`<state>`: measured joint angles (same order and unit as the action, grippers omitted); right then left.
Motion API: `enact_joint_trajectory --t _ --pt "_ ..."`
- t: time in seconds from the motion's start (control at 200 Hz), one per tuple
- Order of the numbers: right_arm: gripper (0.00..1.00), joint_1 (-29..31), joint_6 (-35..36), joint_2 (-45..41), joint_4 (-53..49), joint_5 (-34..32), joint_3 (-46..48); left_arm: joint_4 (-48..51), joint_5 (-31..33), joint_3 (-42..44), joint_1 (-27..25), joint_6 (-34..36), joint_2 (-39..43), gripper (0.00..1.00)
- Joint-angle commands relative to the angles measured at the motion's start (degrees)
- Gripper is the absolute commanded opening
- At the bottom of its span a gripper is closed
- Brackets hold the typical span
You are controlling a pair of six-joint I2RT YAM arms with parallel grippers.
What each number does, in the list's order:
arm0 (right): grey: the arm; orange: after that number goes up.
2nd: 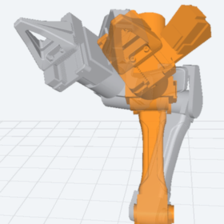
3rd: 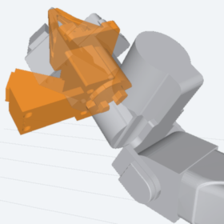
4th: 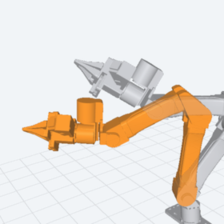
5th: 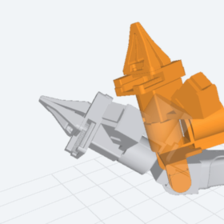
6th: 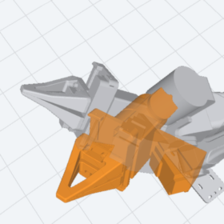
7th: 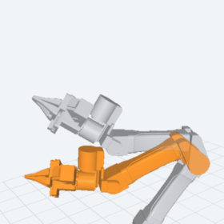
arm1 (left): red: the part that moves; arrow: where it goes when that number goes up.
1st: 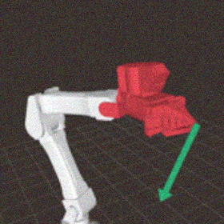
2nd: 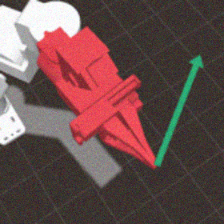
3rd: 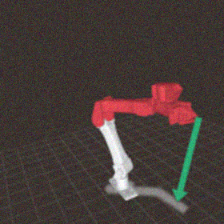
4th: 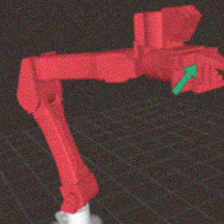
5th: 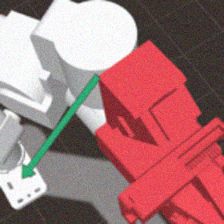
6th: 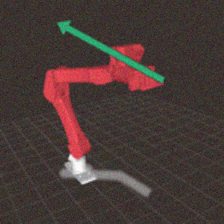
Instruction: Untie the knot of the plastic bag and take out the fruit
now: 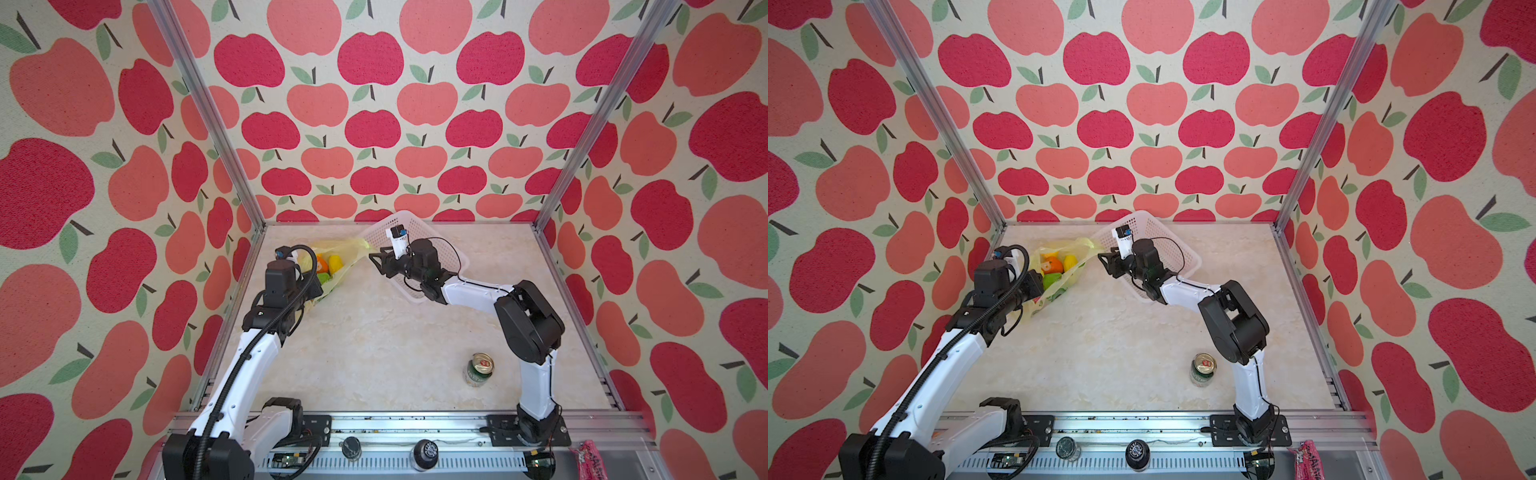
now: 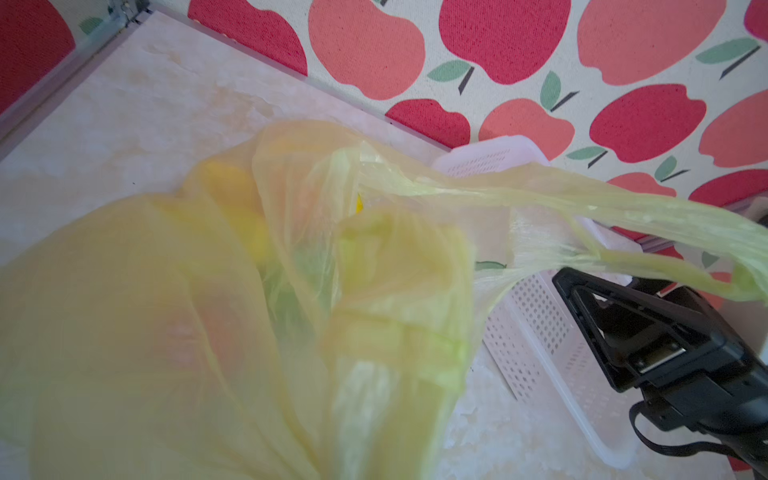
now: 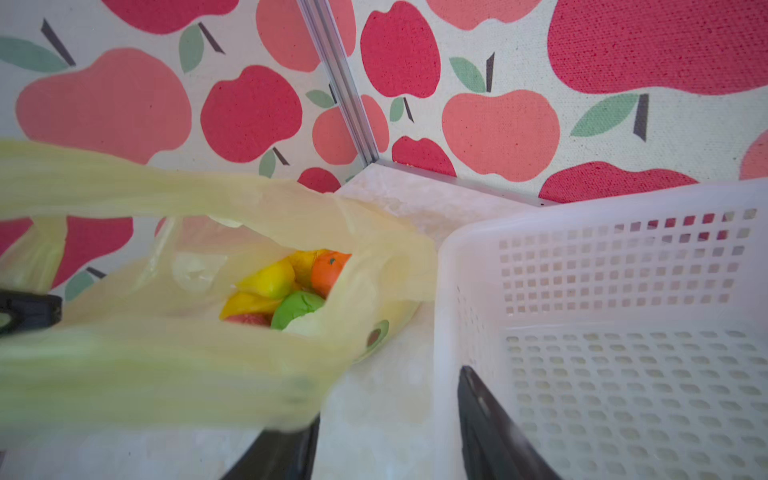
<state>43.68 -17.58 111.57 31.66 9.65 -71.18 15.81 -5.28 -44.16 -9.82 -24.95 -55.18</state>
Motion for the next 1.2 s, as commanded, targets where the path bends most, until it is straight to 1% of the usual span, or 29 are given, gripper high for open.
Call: enact_joint_trajectory --t 0.0,0.05,0.095,0.18,0.285,0.37,0.465,0.555,0.605,0.695,0.815,0.926,0.986,1.056,1.131,1.196 --pt "0.83 1.76 4.93 -10.31 4.38 -2.78 3.18 2.03 10.48 2.89 -7.13 0.51 7.0 0.0" --pt "0.93 2.69 8.02 -12.51 0.46 -3.85 2.57 4.5 14.17 4.15 -9.51 -0.01 9.74 0.0" --pt "0.97 3.46 10.65 -13.35 -4.26 -3.86 0.62 5.7 15.11 5.2 -10.24 -0.57 11.62 0.0" --pt "0.99 4.76 15.27 -13.09 -10.89 -1.93 -2.97 6.41 15.19 7.24 -10.3 -0.88 13.37 0.0" --pt "0.99 6.41 20.46 -11.49 -15.99 -5.77 -6.17 8.49 16.01 8.38 -10.33 -1.06 14.16 0.0" --pt "0.99 6.34 22.37 -9.66 -19.3 -7.86 -8.99 10.33 16.72 8.48 -10.31 -0.65 14.7 0.0" --pt "0.99 5.9 23.68 -7.14 -22.62 -6.54 -12.78 11.8 17.88 8.82 -10.3 -0.88 15.89 0.0" --pt "0.99 6.12 24.64 -5.37 -27.41 -3.01 -15.81 12.78 18.62 8.51 -10.24 -0.84 17.05 0.0" --pt "0.99 6.45 25.05 -5.5 -27.6 -1.12 -15.12 13.14 18.89 8.32 -10.21 -0.8 17.59 0.0" --pt "0.99 6.5 25.54 -7.38 -24.73 2.9 -11.64 13.5 18.78 8.28 -10.21 -0.8 18.17 0.0" --pt "0.99 6.59 26.31 -9.95 -24.72 5.32 -10.23 14.41 19.03 7.56 -10.21 -0.7 17.96 0.0" --pt "0.99 6.77 27.04 -12.84 -24.4 9.7 -7.65 14.69 19.43 7.51 -10.2 -0.53 17.78 0.0" --pt "0.99 7.39 28.62 -14.51 -23.85 11.42 -5.5 14.73 19.34 7.6 -10.13 -0.45 17.69 0.01" --pt "0.99 8.61 31.82 -15.68 -23.42 10.54 -3.18 14.68 19.04 7.43 -10.13 -0.25 17.56 0.01" --pt "0.99 10.03 35.33 -15.78 -23.46 7.07 -1.51 14.7 18.56 7.34 -10.13 -0.27 17.39 0.01" --pt "0.99 10.37 36.92 -14.99 -23.31 4.32 -1.05 14.6 18.2 7.25 -10.13 -0.19 17.3 0.01"
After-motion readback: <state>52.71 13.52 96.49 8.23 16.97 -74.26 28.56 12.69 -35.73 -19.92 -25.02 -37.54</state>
